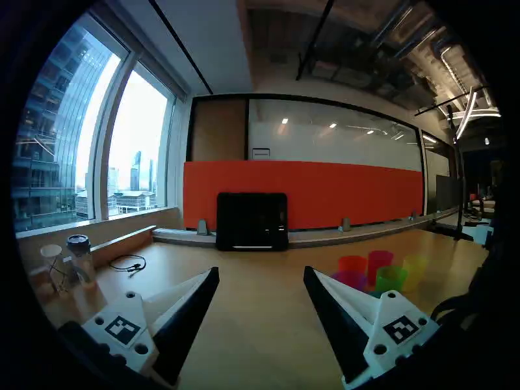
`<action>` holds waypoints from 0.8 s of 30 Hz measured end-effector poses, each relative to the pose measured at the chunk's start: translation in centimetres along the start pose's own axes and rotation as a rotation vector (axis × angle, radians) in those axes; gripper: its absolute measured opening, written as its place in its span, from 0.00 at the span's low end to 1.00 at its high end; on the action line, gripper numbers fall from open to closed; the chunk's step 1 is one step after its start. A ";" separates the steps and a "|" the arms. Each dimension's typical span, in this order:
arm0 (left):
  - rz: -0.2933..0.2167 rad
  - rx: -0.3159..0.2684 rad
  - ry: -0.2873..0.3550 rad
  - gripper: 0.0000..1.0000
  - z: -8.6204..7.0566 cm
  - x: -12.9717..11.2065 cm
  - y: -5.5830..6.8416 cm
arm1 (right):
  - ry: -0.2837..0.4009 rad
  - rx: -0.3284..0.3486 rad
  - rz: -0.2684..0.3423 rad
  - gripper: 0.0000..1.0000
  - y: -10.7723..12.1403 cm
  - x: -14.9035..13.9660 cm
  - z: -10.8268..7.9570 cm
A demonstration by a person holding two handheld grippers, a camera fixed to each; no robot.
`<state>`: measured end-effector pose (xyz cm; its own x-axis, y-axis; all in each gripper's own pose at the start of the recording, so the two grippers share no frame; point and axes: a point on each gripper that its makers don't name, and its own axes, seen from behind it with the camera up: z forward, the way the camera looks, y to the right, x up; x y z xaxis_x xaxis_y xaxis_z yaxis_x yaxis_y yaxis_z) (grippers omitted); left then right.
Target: Pour water
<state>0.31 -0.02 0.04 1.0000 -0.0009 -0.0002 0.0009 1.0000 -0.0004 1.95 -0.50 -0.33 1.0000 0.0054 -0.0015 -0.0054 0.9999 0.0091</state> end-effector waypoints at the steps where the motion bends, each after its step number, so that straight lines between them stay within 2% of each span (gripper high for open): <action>1: -0.001 -0.001 0.000 0.97 0.0 0.4 0.0 | 0.000 0.005 0.001 1.00 -0.1 0.5 0.0; 8: -0.019 -0.014 -0.003 0.97 0.4 3.6 -0.2 | -0.021 0.041 0.018 1.00 -0.8 4.0 -0.2; 12: -0.013 -0.020 -0.012 0.97 0.7 5.2 -0.2 | -0.034 0.064 0.012 1.00 -1.4 6.0 -0.3; 24: 0.005 -0.072 -0.017 0.97 1.6 12.1 1.0 | -0.040 0.127 -0.028 1.00 -3.4 12.3 -0.4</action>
<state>12.44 0.96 1.64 0.9998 0.0052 0.0167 -0.0040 0.9974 -0.0726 14.25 -3.84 -0.79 0.9990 -0.0253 0.0359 0.0202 0.9904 0.1364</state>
